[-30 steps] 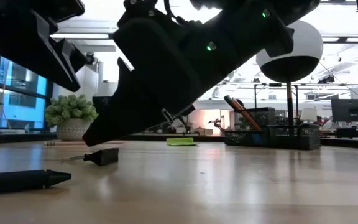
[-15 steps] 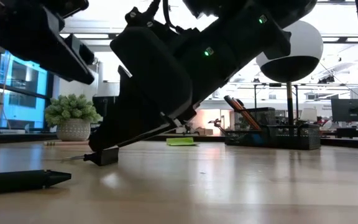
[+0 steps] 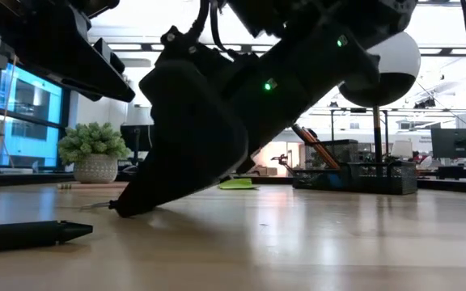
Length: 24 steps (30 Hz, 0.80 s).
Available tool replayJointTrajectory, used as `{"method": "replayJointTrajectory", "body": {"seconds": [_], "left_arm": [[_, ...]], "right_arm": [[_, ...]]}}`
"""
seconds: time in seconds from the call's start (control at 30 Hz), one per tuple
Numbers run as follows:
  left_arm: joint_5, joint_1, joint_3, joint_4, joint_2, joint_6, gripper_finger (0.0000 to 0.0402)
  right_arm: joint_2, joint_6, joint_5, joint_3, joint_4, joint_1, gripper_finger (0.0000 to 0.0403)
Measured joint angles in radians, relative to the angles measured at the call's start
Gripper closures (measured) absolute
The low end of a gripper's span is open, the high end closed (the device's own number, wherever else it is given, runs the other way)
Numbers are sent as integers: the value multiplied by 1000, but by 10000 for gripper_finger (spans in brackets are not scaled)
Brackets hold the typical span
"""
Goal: Pick and place office supplies into organizer
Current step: Put the black binder clip into the black desk organizer
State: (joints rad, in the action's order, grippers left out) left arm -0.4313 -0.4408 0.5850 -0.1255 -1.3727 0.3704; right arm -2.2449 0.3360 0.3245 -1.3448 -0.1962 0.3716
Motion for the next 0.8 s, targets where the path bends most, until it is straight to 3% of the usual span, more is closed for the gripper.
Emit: {"method": "replayJointTrajectory", "body": {"seconds": [0.13, 0.47, 0.8], "left_arm": [[0, 0, 0, -1, 0, -1, 332], [-8, 0, 0, -8, 0, 0, 332], [-14, 0, 0, -8, 0, 0, 332]], "right_arm": [[-12, 2, 58, -1, -8, 11, 128], [-14, 0, 87, -1, -9, 20, 137], [-16, -6, 78, 0, -10, 20, 251]]}}
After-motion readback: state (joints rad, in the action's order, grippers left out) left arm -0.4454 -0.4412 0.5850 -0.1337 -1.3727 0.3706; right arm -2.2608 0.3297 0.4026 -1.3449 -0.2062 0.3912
